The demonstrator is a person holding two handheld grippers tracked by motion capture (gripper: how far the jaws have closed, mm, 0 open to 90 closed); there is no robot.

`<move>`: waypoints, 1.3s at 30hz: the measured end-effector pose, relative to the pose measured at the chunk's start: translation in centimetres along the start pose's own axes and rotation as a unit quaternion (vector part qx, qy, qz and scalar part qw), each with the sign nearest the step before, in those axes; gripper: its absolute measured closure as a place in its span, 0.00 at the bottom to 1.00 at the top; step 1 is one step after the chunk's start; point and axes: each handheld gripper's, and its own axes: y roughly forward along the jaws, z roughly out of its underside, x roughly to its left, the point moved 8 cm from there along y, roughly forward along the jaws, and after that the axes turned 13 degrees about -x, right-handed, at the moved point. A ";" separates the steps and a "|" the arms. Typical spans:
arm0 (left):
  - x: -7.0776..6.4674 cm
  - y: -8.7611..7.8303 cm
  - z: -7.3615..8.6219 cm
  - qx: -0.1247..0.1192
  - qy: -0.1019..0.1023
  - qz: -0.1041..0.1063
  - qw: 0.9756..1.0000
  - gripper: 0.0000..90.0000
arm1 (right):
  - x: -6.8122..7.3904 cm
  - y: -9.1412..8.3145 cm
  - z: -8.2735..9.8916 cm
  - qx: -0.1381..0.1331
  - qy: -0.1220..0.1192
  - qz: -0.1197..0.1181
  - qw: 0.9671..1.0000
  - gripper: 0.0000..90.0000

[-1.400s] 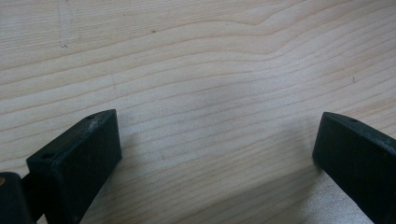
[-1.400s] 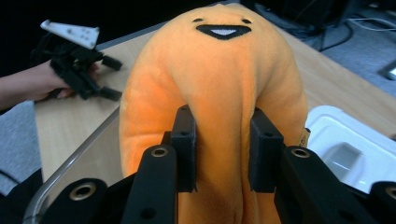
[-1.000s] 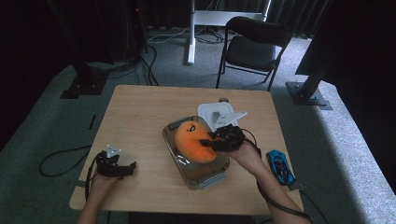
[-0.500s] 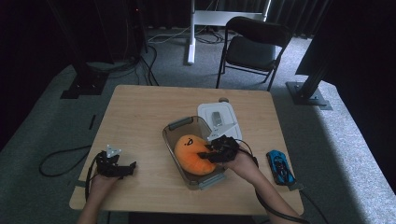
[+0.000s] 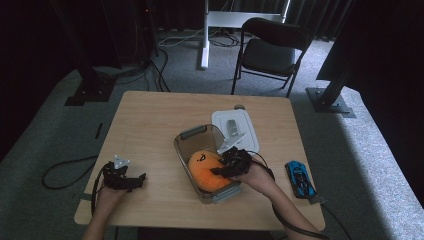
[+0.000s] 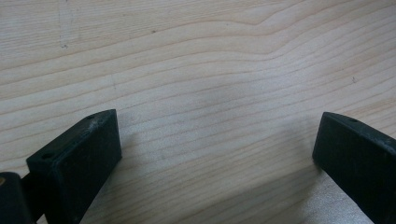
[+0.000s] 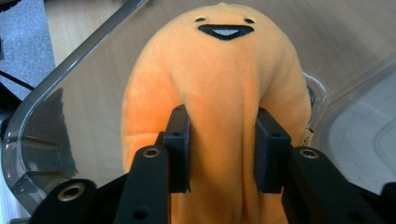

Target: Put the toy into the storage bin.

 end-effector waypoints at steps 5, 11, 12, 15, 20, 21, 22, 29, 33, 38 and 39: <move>0.0 0.0 0.0 0.000 0.000 0.000 1.000 0.02 | 0.1 0.1 -0.1 0.004 0.008 -0.007 1.000 0.60; 0.0 0.0 0.0 0.000 0.000 0.000 1.000 0.02 | 0.4 0.2 -0.1 0.007 -0.014 0.000 1.000 0.42; 0.0 0.0 0.0 0.000 0.000 0.000 1.000 0.02 | 0.4 0.2 -0.1 0.010 -0.014 0.000 1.000 0.41; 0.0 0.0 0.0 0.000 0.001 0.000 1.000 0.02 | 0.7 0.1 -0.4 -0.002 -0.007 -0.015 1.000 0.39; 0.0 0.0 0.0 0.001 0.001 0.000 1.000 0.02 | 0.5 -0.7 -0.9 -0.025 0.010 -0.016 1.000 0.26; 0.0 0.0 0.0 0.001 0.001 0.000 1.000 0.02 | 0.4 -0.8 -0.9 -0.027 0.015 -0.018 0.999 0.23; 0.0 0.0 0.0 0.001 0.001 0.000 1.000 0.02 | 0.2 -1.1 -1.1 -0.038 0.020 -0.015 0.999 0.23; 0.0 0.0 0.0 0.000 0.001 0.000 1.000 0.02 | -0.8 -2.8 -1.7 -0.090 0.040 -0.015 0.995 0.19; 0.0 0.0 0.0 0.000 0.000 0.000 1.000 0.02 | -1.9 -3.8 -1.6 -0.106 0.041 0.020 0.993 0.15; 0.0 0.0 0.0 0.000 0.000 0.000 1.000 0.02 | -3.0 -4.6 -1.1 -0.113 0.060 0.038 0.991 0.13; 0.0 0.0 0.0 0.000 0.001 0.000 1.000 0.02 | -3.3 -4.7 -1.0 -0.117 0.062 0.043 0.990 0.13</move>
